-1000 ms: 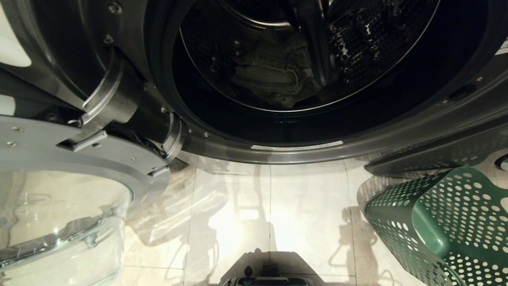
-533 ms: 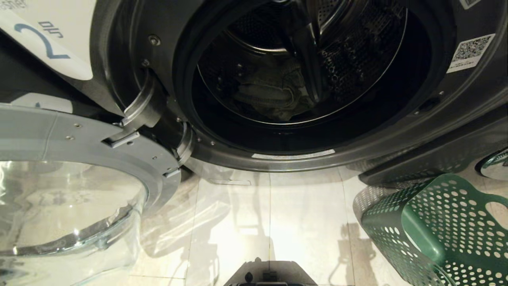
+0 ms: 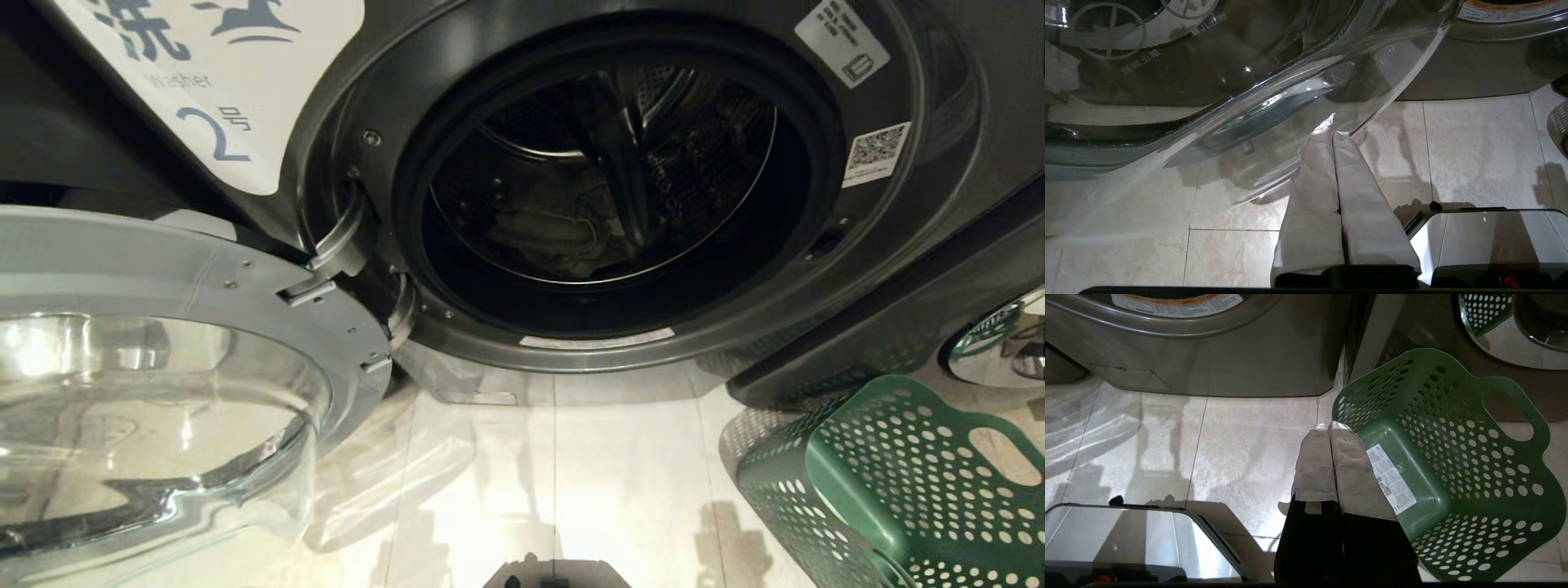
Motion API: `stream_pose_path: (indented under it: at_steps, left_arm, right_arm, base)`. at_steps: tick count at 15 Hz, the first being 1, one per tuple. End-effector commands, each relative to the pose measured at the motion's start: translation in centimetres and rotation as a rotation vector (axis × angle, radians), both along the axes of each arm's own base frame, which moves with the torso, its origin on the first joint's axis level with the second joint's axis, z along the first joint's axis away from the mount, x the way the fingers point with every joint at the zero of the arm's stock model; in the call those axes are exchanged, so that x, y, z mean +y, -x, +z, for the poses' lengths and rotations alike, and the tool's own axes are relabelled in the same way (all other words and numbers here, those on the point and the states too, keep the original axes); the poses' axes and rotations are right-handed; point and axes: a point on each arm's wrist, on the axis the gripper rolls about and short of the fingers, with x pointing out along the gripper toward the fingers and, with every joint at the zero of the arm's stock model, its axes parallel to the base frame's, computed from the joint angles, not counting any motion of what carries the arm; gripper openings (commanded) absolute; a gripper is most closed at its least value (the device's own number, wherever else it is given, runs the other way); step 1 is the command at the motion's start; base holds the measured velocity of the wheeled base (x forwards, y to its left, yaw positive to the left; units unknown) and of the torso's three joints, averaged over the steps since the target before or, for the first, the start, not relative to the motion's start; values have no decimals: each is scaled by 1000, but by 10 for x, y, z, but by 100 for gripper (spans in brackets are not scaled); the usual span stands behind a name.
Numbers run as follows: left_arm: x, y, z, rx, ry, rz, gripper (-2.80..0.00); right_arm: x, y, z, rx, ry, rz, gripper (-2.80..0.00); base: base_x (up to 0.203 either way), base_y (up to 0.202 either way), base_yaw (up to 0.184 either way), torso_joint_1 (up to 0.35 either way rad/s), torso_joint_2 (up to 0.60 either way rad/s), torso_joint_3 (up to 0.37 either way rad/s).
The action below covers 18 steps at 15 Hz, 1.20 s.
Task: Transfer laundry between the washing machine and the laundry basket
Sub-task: Close the washing machine door with the left hand
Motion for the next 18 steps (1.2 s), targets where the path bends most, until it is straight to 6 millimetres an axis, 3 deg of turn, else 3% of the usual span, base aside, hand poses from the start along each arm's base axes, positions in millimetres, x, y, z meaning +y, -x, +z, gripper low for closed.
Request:
stream_pose_path:
  at_steps: [1,18]
  left_arm:
    - [0,0,0,-2,0,0,-280]
    - [0,0,0,-2,1,0,-280]
  right_arm:
    - [0,0,0,1,1,1,-280]
    - [0,0,0,2,6,2,-280]
  base:
    - [0,0,0,2,2,178]
    - [0,0,0,0,2,201]
